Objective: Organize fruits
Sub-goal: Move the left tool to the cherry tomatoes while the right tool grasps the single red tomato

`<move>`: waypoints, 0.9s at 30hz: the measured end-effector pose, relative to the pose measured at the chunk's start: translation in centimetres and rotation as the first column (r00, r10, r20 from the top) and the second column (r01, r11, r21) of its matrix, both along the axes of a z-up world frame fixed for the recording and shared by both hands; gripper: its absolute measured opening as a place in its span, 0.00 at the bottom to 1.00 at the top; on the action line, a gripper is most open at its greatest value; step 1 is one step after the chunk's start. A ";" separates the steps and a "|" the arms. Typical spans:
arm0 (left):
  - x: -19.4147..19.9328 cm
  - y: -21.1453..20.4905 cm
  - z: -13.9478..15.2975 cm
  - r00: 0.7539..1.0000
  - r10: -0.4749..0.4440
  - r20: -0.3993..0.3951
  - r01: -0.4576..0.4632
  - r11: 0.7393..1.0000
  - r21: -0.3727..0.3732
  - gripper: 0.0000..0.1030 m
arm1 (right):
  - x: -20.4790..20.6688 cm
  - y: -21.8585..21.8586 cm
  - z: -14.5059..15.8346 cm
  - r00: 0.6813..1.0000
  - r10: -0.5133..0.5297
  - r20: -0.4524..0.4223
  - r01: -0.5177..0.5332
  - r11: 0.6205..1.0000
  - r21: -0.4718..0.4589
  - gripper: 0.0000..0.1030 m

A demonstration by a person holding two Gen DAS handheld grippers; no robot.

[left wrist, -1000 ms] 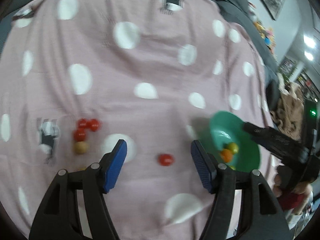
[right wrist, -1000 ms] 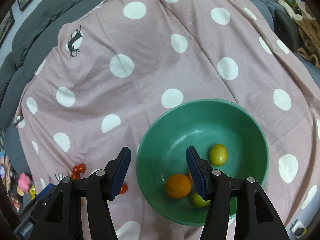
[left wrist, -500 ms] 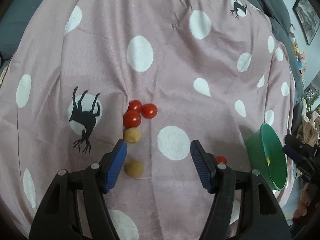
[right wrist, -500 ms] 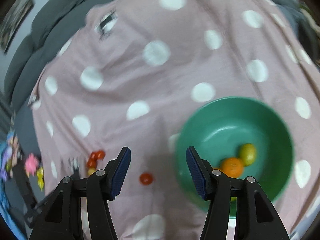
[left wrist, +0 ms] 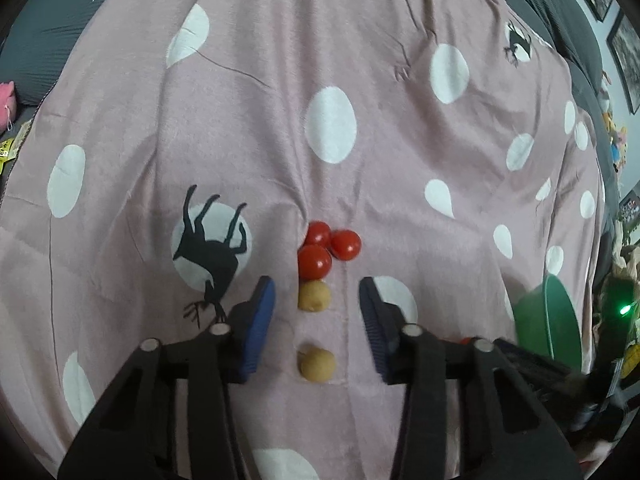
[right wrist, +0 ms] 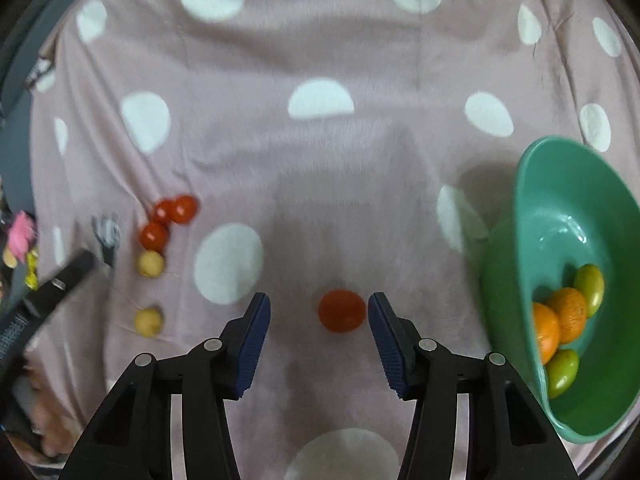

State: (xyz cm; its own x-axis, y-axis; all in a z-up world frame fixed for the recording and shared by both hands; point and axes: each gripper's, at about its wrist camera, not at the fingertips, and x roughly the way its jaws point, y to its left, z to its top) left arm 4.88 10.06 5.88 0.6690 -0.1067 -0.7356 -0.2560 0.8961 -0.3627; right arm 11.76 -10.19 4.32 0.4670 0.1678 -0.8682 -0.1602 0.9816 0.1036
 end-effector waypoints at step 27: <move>10.3 -4.5 -3.7 0.977 -0.113 -0.183 0.140 0.980 0.142 0.28 | 2.0 -0.8 -2.1 0.997 -0.014 -0.072 0.019 0.997 0.072 0.31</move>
State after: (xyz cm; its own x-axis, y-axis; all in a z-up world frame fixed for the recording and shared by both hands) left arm 15.17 5.59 2.15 0.5181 -0.0588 -0.8533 -0.1839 0.9666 -0.1782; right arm 13.78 -10.98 2.25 0.4076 0.2241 -0.8852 -0.1338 0.9736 0.1848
